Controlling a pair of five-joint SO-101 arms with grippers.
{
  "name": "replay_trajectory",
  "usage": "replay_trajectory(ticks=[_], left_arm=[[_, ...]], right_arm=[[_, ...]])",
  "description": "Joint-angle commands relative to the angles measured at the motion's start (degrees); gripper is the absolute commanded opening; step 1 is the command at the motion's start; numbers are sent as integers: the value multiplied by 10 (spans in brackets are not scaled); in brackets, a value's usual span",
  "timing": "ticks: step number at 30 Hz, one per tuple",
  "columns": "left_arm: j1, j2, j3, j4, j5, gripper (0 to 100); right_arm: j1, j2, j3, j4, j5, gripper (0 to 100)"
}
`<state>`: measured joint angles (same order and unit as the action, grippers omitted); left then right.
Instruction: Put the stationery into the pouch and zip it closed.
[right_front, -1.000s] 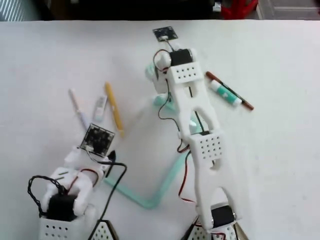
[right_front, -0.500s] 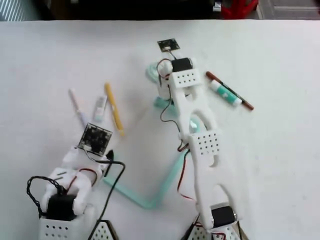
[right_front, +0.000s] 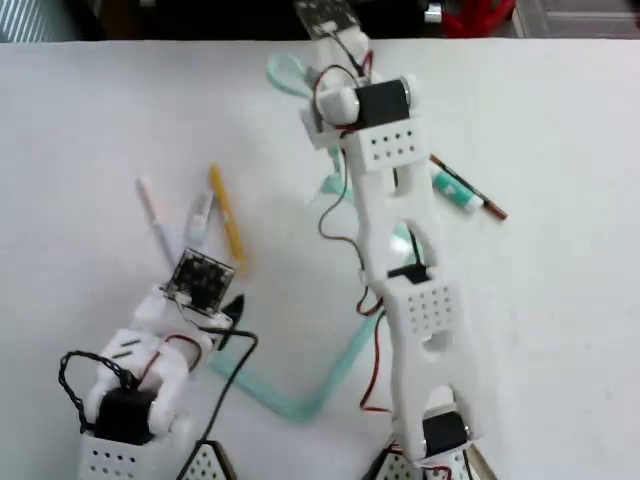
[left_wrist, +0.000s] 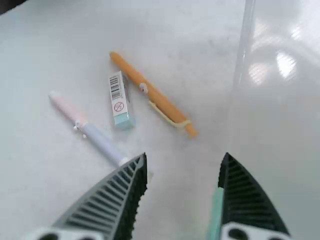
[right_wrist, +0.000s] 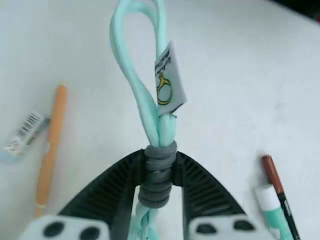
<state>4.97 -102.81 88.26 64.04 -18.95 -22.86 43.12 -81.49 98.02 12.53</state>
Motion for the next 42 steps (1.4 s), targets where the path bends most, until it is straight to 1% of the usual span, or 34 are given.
replay_trajectory(ticks=[1, 6, 9, 11, 14, 17, 19, 23, 29, 33, 37, 40, 42], left_arm=[[36, 0, -67, -15, 0, 252], [98, 2, -187, -16, 18, 254], [124, 16, -230, -18, 18, 253], [116, 54, -235, -47, 18, 253], [79, 134, -241, -107, 19, 253], [68, 214, -259, -156, 19, 253], [68, 260, -294, -160, 21, 253], [69, 333, -366, -153, 61, 255], [133, 406, -378, -158, 63, 255], [125, 409, -377, -147, 63, 255], [132, 374, -358, -128, 63, 255], [153, 319, -339, -122, 63, 255], [167, 269, -331, -98, 63, 255]], right_arm=[[-52, -118, -27, 2, 43, 18], [-137, -214, -26, -8, 102, 17], [-161, -249, 1, 0, 107, 17], [-164, -278, 35, 2, 107, 17], [-173, -337, 72, -4, 110, 17], [-191, -384, 97, -8, 120, 17], [-193, -402, 112, -22, 142, 17], [-180, -419, 126, -37, 148, 17], [-239, -434, 127, 5, 147, 17], [-230, -436, 133, 4, 146, 17], [-205, -404, 158, -10, 142, 18], [-170, -371, 158, -42, 89, 18], [-138, -357, 158, -71, 51, 18]])
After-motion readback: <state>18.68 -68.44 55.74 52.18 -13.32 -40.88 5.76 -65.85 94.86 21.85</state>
